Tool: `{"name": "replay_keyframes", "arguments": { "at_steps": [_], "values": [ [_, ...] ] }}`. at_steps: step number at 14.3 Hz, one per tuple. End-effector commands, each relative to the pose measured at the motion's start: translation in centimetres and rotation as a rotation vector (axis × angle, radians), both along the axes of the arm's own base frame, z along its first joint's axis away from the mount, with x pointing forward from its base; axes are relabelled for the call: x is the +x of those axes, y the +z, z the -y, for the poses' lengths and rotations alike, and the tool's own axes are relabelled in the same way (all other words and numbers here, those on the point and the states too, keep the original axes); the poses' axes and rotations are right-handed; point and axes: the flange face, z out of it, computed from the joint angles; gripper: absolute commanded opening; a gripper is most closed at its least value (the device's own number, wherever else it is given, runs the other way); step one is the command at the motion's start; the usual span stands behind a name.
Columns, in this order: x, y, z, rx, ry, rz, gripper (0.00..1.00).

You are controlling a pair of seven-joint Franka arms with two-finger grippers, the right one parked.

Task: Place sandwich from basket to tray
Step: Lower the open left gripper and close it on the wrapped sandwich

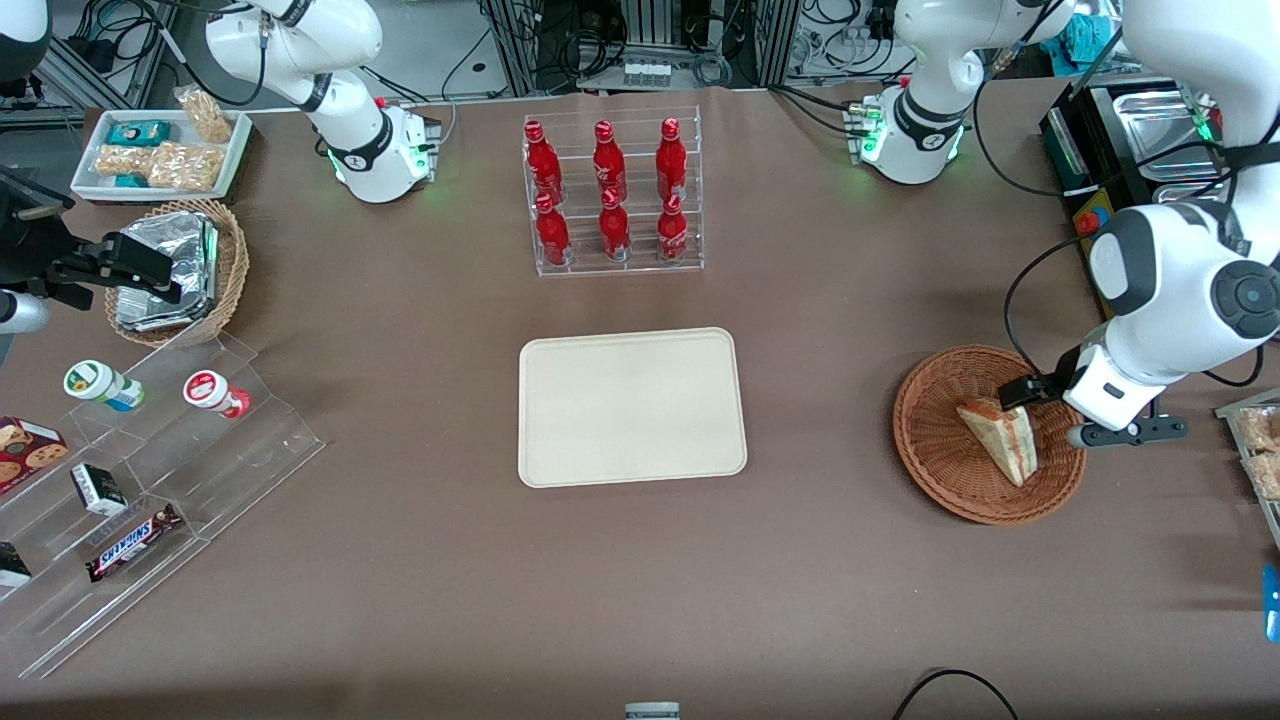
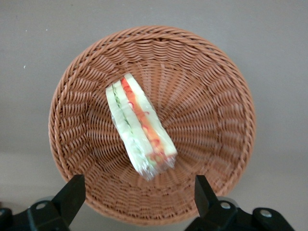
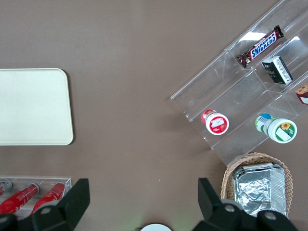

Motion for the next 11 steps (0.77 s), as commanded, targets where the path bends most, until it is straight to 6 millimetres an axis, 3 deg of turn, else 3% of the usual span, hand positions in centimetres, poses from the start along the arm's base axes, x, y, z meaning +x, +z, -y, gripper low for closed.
{"name": "replay_keyframes", "arguments": {
  "at_steps": [1, 4, 7, 8, 9, 10, 11],
  "values": [
    [-0.1, -0.8, 0.2, -0.002, 0.194, 0.015, 1.00],
    [0.8, -2.7, 0.5, 0.002, 0.530, 0.055, 1.00],
    [0.9, -5.9, 0.5, 0.010, 0.564, 0.039, 0.98],
    [0.8, -6.7, 0.6, 0.013, 0.563, 0.027, 0.88],
    [0.7, -7.1, 0.6, 0.015, 0.563, 0.020, 0.68],
    [0.5, -7.7, 0.6, 0.019, 0.560, 0.006, 0.37],
    [0.4, -7.6, 0.7, 0.020, 0.557, 0.003, 0.15]
  ]
}}
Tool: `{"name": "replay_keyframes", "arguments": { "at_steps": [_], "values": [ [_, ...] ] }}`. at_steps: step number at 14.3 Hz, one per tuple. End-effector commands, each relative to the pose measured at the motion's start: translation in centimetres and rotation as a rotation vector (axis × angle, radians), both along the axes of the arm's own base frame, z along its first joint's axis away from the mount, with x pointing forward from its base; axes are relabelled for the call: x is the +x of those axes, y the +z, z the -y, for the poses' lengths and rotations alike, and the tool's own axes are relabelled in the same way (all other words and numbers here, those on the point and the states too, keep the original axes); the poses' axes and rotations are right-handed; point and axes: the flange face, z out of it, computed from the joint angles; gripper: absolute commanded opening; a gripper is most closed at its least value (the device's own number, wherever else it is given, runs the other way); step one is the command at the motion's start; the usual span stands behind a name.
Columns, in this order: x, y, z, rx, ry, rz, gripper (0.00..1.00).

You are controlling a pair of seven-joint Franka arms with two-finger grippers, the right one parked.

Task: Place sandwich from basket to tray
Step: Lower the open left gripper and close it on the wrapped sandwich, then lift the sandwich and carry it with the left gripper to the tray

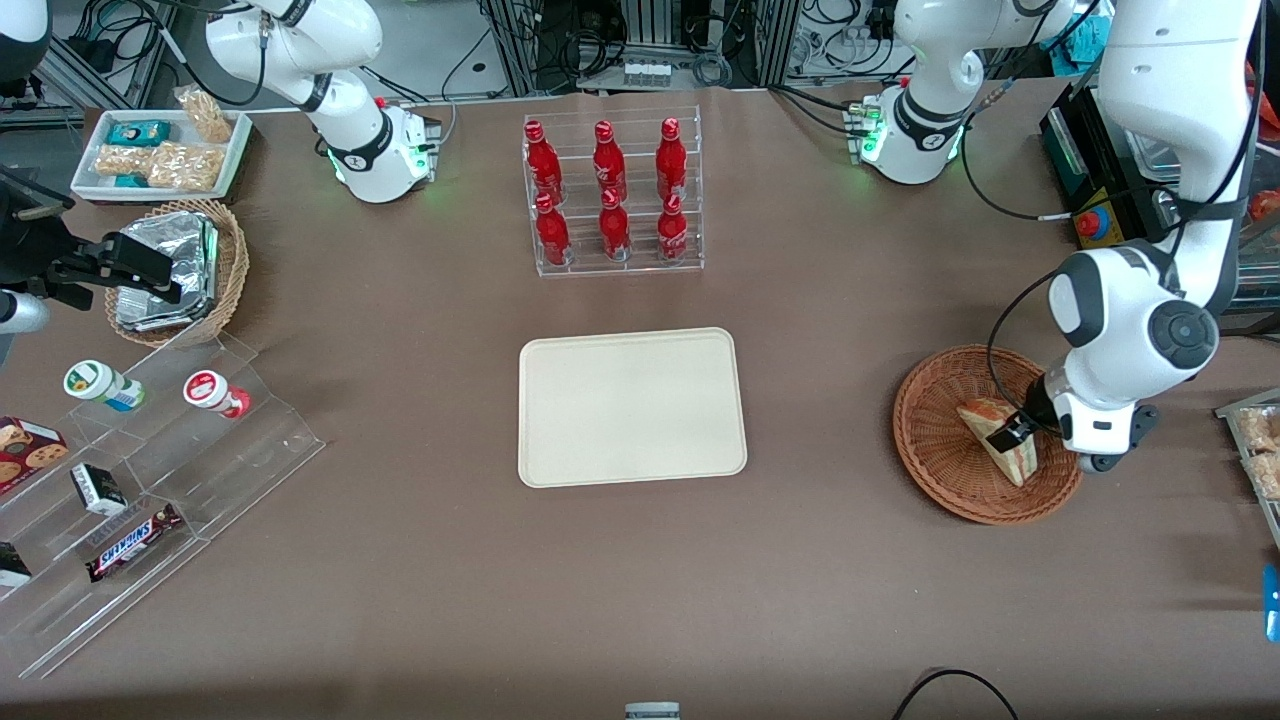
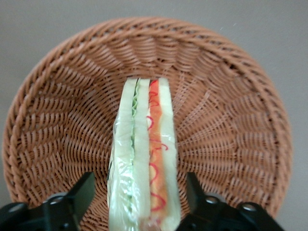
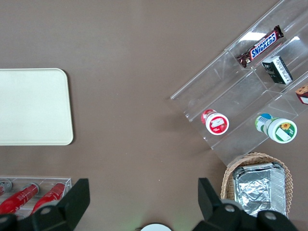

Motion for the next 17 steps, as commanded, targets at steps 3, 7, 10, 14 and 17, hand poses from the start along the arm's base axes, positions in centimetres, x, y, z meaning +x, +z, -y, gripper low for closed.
{"name": "replay_keyframes", "arguments": {
  "at_steps": [3, 7, 10, 14, 17],
  "values": [
    [-0.1, 3.2, 0.6, 0.002, -0.020, -0.023, 0.06],
    [1.6, 9.7, 5.7, -0.034, -0.312, -0.091, 0.02],
    [1.6, 9.9, 12.9, -0.058, -0.495, -0.121, 0.01],
    [0.9, 8.4, 26.9, -0.040, -0.568, -0.107, 0.00],
    [0.3, 6.4, 37.7, -0.029, -0.525, -0.087, 0.00]
  ]
}}
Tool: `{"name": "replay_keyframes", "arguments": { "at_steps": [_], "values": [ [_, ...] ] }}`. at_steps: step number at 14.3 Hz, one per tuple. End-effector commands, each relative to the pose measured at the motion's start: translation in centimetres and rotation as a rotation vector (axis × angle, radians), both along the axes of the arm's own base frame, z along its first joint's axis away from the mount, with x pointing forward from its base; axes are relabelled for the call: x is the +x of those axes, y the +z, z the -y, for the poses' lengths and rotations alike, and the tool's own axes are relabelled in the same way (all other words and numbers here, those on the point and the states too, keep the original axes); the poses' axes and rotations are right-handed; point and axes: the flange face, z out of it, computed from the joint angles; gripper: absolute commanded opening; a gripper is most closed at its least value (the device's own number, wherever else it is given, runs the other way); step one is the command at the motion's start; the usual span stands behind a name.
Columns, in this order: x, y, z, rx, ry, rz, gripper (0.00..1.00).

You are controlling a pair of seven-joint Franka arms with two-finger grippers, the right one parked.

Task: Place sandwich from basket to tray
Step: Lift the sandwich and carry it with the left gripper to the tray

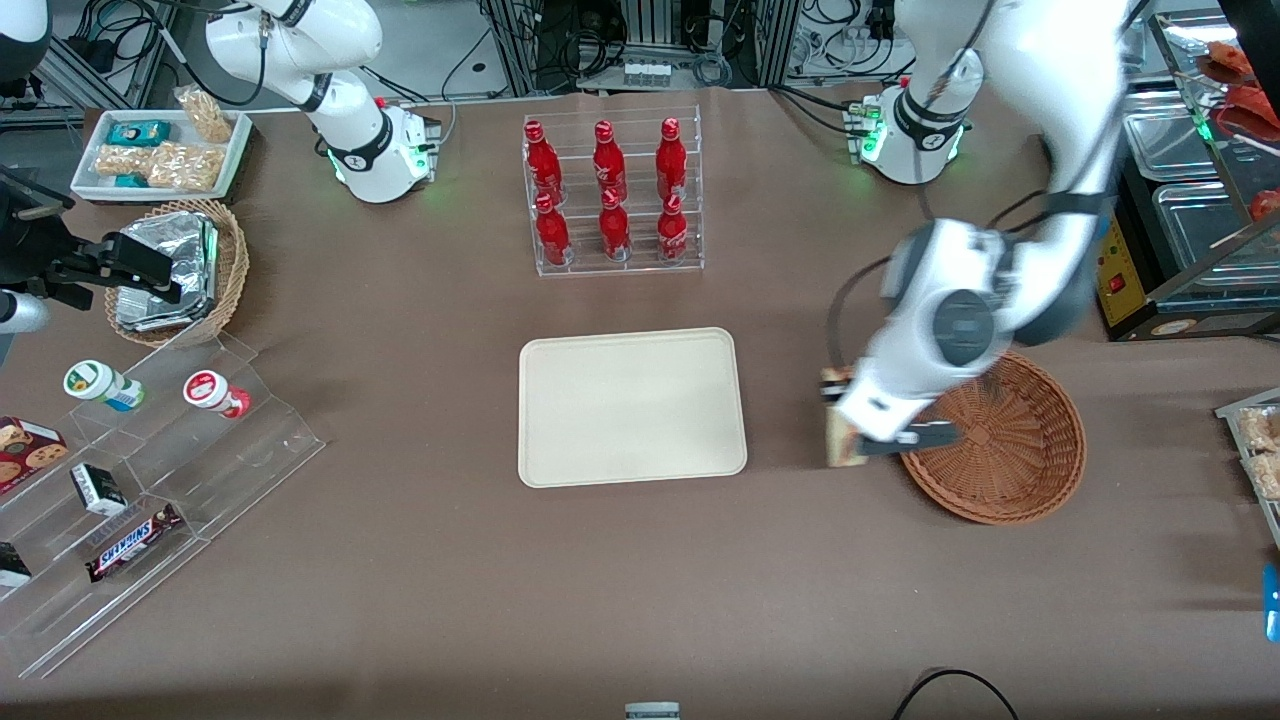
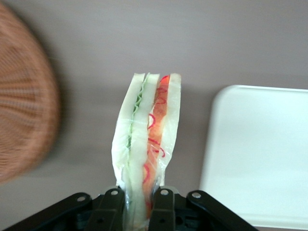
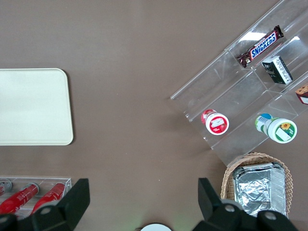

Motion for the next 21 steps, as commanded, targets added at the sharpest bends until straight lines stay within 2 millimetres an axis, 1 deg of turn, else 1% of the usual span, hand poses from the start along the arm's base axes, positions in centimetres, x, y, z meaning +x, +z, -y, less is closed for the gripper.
{"name": "replay_keyframes", "arguments": {
  "at_steps": [1, 3, 5, 7, 9, 10, 11, 13, 14, 15, 16, 17, 18, 20, 21],
  "values": [
    [0.3, -2.5, 8.6, 0.007, 0.050, 0.011, 0.00],
    [-0.9, -3.6, 14.8, -0.008, 0.075, 0.041, 0.00],
    [-2.2, -4.2, 19.2, -0.025, 0.102, 0.068, 0.00],
    [-3.8, -5.4, 22.6, -0.047, 0.112, 0.094, 0.00],
    [-5.4, -7.1, 25.0, -0.060, 0.124, 0.107, 0.00],
    [-6.0, -7.7, 25.7, -0.066, 0.122, 0.111, 0.00],
    [-6.5, -8.1, 26.1, -0.065, 0.114, 0.109, 0.00],
    [-7.0, -8.3, 26.5, -0.062, 0.104, 0.105, 0.00],
    [-7.6, -8.6, 26.9, -0.060, 0.095, 0.101, 0.01],
    [-7.8, -8.8, 26.9, -0.058, 0.095, 0.098, 0.09],
    [-7.8, -8.6, 26.9, -0.059, 0.095, 0.099, 0.52],
    [-8.0, -8.5, 27.1, -0.052, 0.081, 0.109, 0.79],
    [-8.8, -8.4, 27.6, -0.045, 0.072, 0.113, 1.00],
    [-8.6, -7.6, 27.4, -0.047, 0.094, 0.120, 1.00],
    [-8.3, -6.5, 27.2, -0.050, 0.096, 0.128, 1.00]
  ]
}}
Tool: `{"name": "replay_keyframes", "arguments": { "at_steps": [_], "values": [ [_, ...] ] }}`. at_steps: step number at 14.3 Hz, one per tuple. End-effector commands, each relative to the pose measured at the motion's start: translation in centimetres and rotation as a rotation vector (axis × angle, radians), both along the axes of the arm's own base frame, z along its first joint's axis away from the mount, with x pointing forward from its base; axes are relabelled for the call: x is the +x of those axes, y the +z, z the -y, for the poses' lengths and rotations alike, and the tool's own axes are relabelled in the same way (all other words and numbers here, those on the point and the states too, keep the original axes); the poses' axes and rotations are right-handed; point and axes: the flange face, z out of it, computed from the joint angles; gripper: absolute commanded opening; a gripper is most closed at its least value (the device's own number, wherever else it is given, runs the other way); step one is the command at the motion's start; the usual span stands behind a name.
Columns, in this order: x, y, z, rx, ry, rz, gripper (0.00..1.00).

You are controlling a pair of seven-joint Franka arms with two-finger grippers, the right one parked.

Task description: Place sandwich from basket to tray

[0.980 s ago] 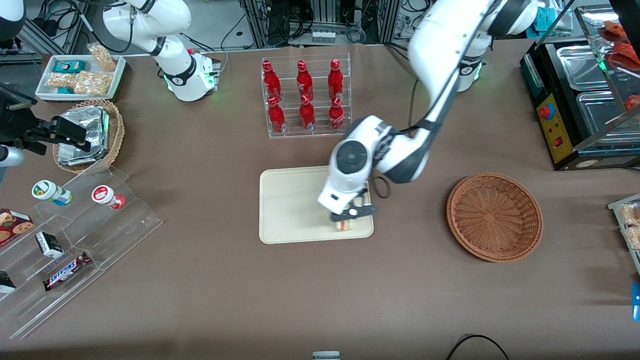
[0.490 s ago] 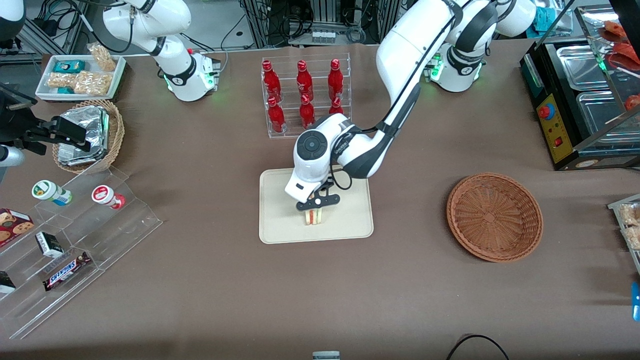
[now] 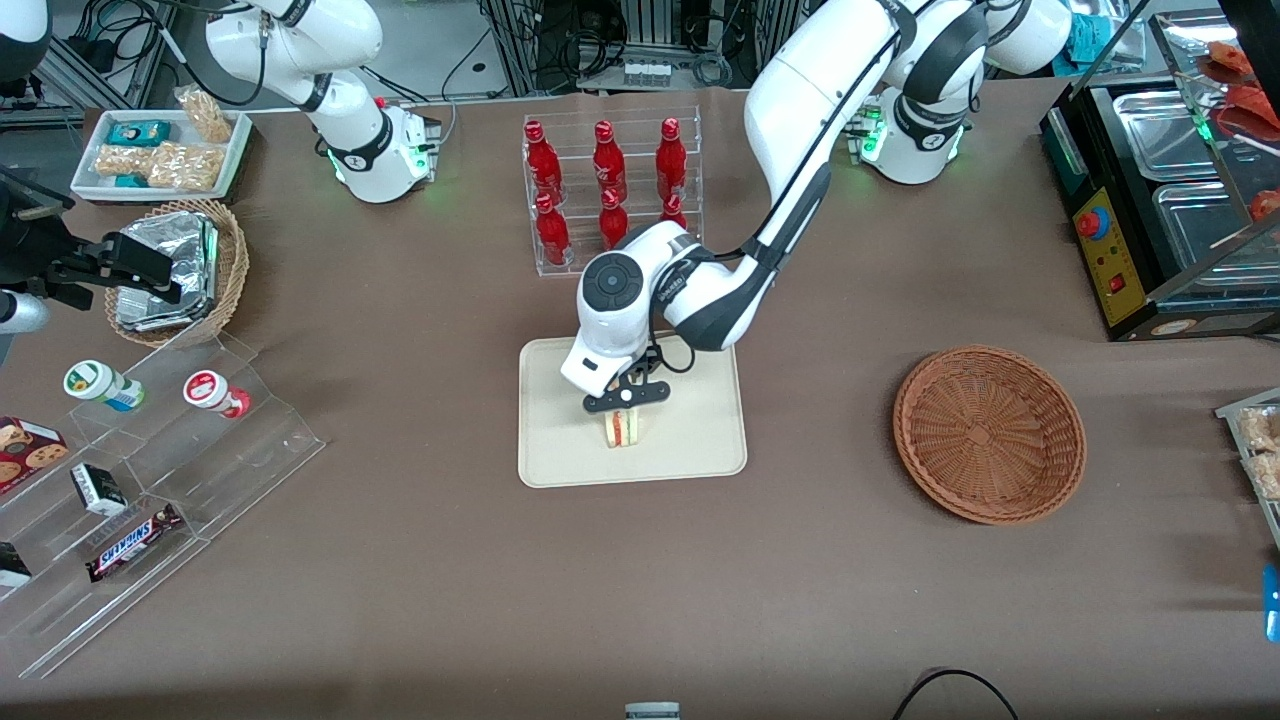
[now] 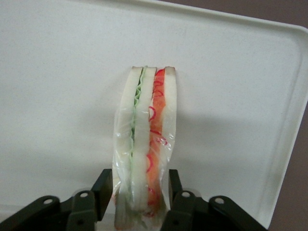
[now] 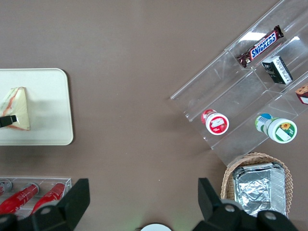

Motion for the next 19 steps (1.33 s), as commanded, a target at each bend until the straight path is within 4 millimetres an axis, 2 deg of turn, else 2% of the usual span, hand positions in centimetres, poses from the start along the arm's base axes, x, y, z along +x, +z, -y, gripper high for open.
{"name": "replay_keyframes", "arguments": {
  "at_steps": [1, 2, 3, 5, 6, 7, 9, 11, 12, 13, 17, 19],
  "values": [
    [0.2, 3.5, 0.0, 0.005, 0.018, 0.044, 1.00],
    [0.0, 5.1, -0.2, 0.011, 0.017, 0.046, 1.00],
    [0.8, 6.7, -1.4, 0.035, 0.022, 0.046, 1.00],
    [1.0, 10.4, -3.7, 0.109, -0.002, 0.041, 1.00],
    [2.2, 12.2, -6.3, 0.143, 0.020, 0.021, 1.00],
    [3.0, 13.2, -8.5, 0.167, 0.060, -0.008, 1.00],
    [5.6, 13.3, -13.0, 0.193, 0.114, -0.036, 1.00],
    [7.0, 13.0, -16.6, 0.192, 0.056, -0.061, 1.00],
    [7.9, 13.4, -19.2, 0.188, 0.047, -0.069, 1.00],
    [8.4, 14.5, -22.7, 0.182, 0.020, -0.081, 1.00],
    [8.2, 17.6, -31.6, 0.151, -0.078, -0.096, 1.00],
    [7.7, 19.8, -35.2, 0.132, -0.124, -0.090, 1.00]
  ]
}}
